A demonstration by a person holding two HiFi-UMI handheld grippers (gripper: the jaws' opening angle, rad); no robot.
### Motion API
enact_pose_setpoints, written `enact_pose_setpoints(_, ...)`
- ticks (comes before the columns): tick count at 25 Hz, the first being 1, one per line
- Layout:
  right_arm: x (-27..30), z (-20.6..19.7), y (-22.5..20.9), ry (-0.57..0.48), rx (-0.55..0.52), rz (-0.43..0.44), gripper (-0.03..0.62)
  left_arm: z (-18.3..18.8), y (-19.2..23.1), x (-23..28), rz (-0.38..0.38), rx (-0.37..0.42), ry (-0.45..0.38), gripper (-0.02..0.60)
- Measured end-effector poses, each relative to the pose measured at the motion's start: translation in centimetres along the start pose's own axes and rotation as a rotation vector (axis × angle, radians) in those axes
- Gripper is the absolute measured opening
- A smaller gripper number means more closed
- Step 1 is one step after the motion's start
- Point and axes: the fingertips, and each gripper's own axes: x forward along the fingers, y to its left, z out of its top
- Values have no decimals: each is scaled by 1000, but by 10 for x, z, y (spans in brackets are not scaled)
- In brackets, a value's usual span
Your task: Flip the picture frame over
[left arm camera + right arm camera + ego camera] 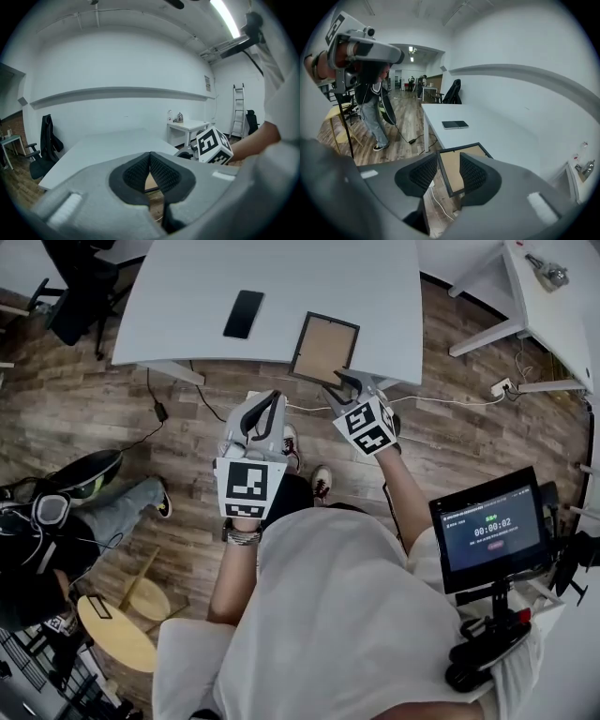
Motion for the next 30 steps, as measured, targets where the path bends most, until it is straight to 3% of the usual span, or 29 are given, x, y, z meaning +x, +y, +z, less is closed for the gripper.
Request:
enact_pose_setpoints(17,72,-74,7,186,-329,-50,192,-60,-3,20,-5,-74,107,6)
enact_pose_setpoints(24,78,-90,6,221,-504,-151,213,-72,-18,18,-35,-67,137,6)
enact_pose_setpoints(30,85,-98,12,242,-605,-175,219,-79,-24,16,-48,-68,153,6)
